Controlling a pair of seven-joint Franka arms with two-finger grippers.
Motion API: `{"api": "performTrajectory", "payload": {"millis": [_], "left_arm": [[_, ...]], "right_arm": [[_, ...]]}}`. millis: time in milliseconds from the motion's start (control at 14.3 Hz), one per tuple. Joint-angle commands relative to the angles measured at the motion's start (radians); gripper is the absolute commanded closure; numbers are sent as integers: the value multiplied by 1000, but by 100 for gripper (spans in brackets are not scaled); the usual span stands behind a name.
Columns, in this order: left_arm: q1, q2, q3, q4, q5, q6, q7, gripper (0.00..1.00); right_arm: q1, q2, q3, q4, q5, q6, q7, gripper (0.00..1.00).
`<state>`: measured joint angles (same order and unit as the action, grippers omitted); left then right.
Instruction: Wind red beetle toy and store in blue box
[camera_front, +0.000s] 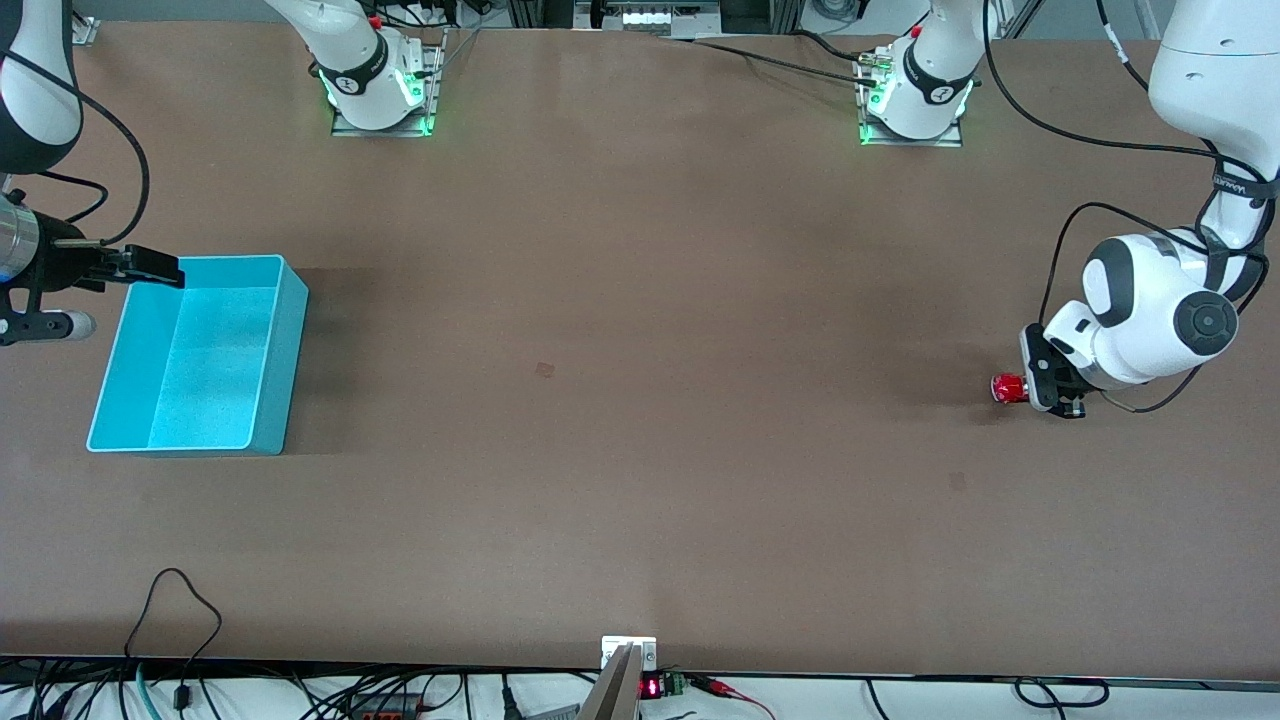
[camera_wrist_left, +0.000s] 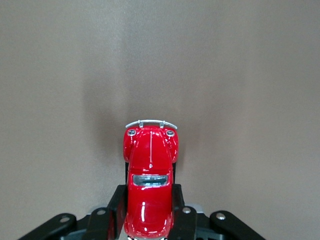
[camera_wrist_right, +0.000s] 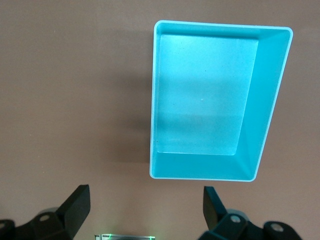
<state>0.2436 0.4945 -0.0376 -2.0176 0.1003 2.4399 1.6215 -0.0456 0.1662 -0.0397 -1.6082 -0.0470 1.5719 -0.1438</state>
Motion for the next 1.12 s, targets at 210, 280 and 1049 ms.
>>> {"api": "performTrajectory", "payload": {"millis": [210,280,1049], "left_arm": [[-1,-28,-18,23,13,-4,23,0],[0,-54,-40,23,13,-39,15,0],[-101,-146,-102,278,15,-541,-351,0]], "right_arm": [[-3,-1,0,7,9,-13,-22,0],[-3,-1,0,7,9,-13,-22,0],[-3,-1,0,7,9,-13,-22,0]]}}
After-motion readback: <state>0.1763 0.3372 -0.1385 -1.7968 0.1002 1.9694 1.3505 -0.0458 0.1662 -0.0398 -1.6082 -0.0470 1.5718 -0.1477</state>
